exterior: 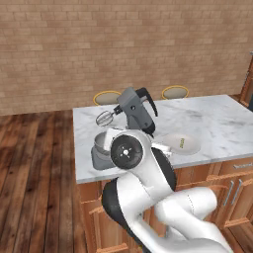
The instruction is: Add butter and sugar cubes to the stand mixer bowl and then turn on the stand mixer to begin making frosting.
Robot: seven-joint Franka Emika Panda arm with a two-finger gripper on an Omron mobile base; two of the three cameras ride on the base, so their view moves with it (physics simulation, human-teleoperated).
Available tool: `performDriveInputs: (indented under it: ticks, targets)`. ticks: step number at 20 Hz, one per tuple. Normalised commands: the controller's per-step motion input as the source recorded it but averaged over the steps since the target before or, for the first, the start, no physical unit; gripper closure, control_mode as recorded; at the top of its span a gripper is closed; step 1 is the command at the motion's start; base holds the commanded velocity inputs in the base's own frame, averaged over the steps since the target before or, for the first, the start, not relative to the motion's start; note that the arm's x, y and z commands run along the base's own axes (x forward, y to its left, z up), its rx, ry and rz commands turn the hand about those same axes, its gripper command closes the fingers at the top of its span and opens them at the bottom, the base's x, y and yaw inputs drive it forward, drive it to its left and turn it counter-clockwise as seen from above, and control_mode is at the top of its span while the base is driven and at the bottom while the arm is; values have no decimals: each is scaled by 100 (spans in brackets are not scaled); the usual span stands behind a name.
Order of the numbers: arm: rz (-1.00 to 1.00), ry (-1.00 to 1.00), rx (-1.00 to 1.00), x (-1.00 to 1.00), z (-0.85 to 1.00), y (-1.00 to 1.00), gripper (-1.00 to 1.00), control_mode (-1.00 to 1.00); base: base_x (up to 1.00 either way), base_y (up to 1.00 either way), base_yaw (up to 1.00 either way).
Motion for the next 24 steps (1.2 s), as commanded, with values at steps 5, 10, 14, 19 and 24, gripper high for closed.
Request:
performDriveInputs:
  ticks: [5,10,14,19,24]
  targets:
    - [-4,-3,-16,43,-8,18,100,-100,0,0,0]
    - [-3,0,-1,57,-12,0,100,-100,0,0,0]
    - [-6,0,0,48,-22,5,100,-100,0,0,0]
    - [-16,0,0,17,-40,29,100,-100,0,0,0]
    - [-25,0,0,22,-40,35,100,-100,0,0,0]
